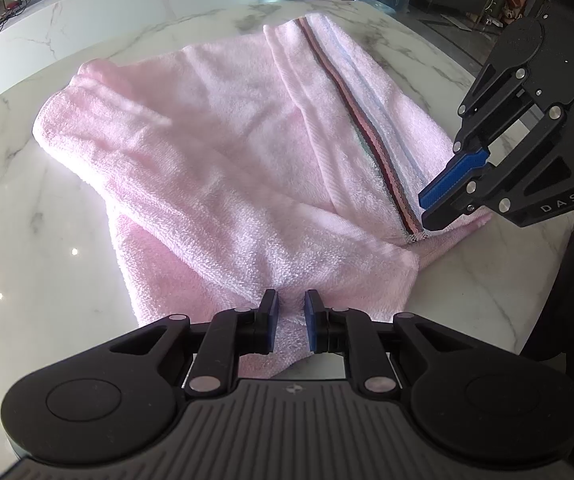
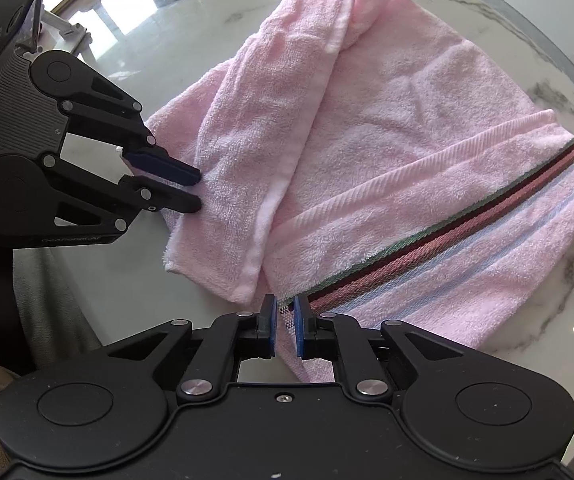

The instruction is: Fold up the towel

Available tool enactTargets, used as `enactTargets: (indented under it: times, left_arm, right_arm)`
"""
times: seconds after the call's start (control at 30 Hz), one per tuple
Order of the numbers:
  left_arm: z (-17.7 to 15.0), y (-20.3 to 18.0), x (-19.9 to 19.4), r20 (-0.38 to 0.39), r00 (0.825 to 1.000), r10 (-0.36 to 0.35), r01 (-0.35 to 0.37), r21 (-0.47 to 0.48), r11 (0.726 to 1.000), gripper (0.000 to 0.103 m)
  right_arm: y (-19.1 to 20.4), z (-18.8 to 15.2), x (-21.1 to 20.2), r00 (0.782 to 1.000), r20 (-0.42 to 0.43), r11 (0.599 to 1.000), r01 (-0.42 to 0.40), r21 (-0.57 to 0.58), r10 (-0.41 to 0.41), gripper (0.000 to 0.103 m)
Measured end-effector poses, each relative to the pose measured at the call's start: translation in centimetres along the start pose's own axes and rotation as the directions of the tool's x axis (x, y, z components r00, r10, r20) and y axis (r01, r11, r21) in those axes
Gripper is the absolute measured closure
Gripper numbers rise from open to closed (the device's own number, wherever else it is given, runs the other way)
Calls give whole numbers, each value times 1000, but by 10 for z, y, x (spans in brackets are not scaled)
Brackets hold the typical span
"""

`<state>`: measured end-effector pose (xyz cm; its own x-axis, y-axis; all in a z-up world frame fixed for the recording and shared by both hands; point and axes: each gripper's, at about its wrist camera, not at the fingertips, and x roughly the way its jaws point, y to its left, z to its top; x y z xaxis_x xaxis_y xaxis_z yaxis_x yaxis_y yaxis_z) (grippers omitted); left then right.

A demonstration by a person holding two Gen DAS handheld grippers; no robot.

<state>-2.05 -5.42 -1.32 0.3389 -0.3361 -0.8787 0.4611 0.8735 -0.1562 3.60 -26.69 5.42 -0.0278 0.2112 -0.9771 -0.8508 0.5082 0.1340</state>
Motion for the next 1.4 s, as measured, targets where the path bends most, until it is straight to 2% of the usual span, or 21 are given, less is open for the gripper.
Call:
enactTargets:
  times: [0.17,0.3,0.4,0.43,0.53,0.63,0.7,0.8,0.97,1.0,1.07,1.1,1.13,1.27,1.3,1.4]
  left_arm:
    - [0,-1,1,-2,1000,-4,4,1,1000,89]
    - [1,0,3,0,1000,-12,12,-2,1000,89]
    - [1,-1,4,2,1000,-13,13,1,1000,89]
    - [1,-1,5,2,1000,-12,12,3,1000,89]
    - [2,-3,7,2,1000,-6,6,10,1000,89]
    - [2,-5,7,0,1000,-1,1,18,1000,89]
    - [3,-6,8,-2,1000,2,-2,22,1000,89]
    - [4,-7,7,-8,1000,7,-6,24,1000,89]
    - [7,-3,2,-13,1000,-7,6,-10,1000,88]
    - [9,-2,-2,-4,1000,-19,19,-22,1000,83]
    - [14,0,-11,10,999,-40,41,-43,998,66]
    - [18,1,-15,8,999,-47,48,-69,996,54]
    - [23,3,-18,-2,998,-57,57,-97,994,52]
    - [38,10,-20,-49,989,-140,129,-184,974,52]
    - [43,15,-18,-74,982,-175,154,-228,961,52]
    - [52,20,-14,-133,970,-202,157,-288,945,56]
  right_arm:
    - [1,4,13,998,1,998,-61,30,61,75]
    - [0,2,24,998,-21,997,-62,55,63,73]
    - [-7,1,23,995,-11,990,-94,100,96,73]
    - [-11,-1,24,991,-8,983,-131,129,133,73]
    - [-24,-6,29,970,15,942,-239,237,243,77]
    - [-38,-11,32,963,55,911,-269,313,265,92]
    - [-44,-13,31,960,68,900,-279,335,272,95]
    - [-46,-14,25,961,75,903,-274,330,265,97]
    - [-35,-6,8,973,73,936,-232,264,221,97]
    - [-32,-6,6,974,71,941,-225,251,214,97]
    - [-28,-4,3,977,70,950,-213,226,203,97]
    - [-25,-3,1,978,70,954,-208,214,198,97]
    - [-23,-3,-1,979,69,960,-200,197,190,97]
    - [-10,-2,-7,985,67,978,-164,128,156,97]
    - [-8,-3,-8,986,68,980,-160,118,153,97]
    - [2,-3,-12,987,74,986,-148,83,142,97]
